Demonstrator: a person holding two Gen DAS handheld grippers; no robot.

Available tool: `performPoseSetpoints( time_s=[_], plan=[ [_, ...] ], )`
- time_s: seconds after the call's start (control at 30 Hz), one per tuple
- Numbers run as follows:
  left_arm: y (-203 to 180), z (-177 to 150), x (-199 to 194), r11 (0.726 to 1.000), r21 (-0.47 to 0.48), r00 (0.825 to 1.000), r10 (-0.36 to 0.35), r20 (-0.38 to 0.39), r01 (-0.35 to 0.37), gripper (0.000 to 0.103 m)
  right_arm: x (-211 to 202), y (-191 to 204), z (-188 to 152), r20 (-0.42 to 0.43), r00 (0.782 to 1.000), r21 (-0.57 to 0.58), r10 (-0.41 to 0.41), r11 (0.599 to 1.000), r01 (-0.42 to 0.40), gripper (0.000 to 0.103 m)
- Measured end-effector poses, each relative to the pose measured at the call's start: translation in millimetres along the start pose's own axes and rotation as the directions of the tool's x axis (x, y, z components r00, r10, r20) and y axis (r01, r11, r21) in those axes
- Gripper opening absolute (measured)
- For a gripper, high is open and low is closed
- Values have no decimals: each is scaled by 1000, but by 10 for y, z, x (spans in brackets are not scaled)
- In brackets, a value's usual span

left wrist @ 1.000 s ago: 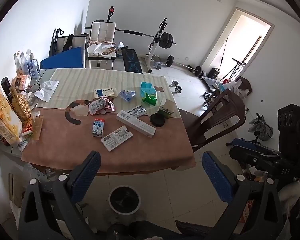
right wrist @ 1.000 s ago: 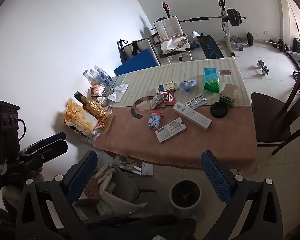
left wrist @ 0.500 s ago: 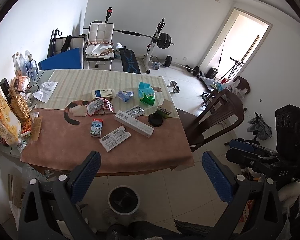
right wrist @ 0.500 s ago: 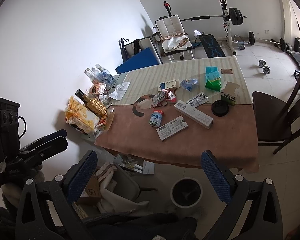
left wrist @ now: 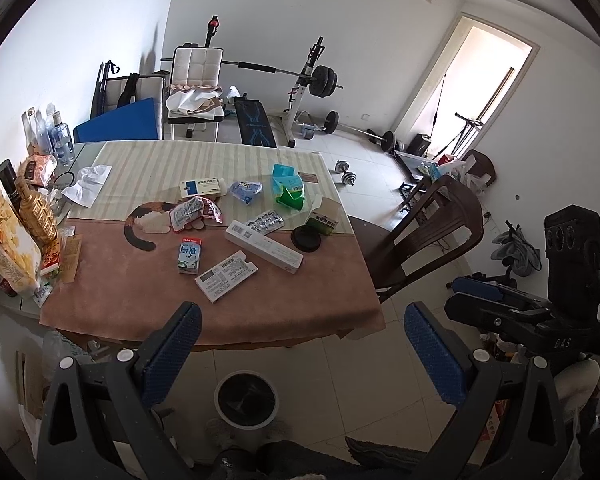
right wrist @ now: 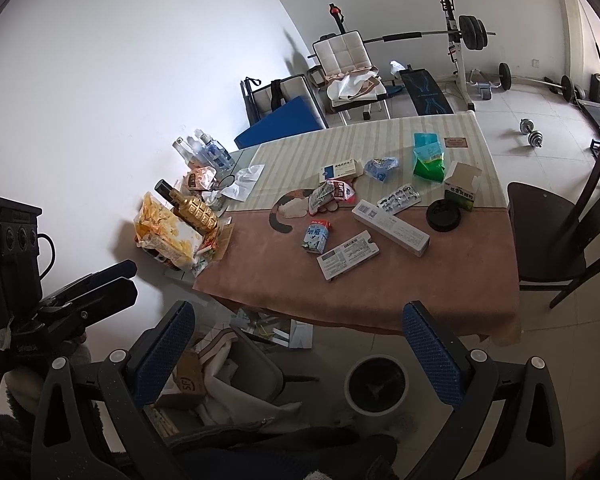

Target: Collect trash

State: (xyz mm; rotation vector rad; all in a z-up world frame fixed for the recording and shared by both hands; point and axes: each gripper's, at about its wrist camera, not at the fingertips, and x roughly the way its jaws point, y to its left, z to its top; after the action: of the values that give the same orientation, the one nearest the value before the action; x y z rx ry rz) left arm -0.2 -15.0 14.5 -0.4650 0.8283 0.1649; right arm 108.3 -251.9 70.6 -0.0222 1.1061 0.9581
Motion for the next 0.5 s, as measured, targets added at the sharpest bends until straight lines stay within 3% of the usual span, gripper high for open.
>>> performPoseSetpoints(
  time_s=[0.5],
  plan=[
    [-10, -13, -46, 1000, 6, 1000, -12, 1, 12, 103, -14, 38, -16, 0, 1000, -5, 1, 1000, -1, 103]
  ],
)
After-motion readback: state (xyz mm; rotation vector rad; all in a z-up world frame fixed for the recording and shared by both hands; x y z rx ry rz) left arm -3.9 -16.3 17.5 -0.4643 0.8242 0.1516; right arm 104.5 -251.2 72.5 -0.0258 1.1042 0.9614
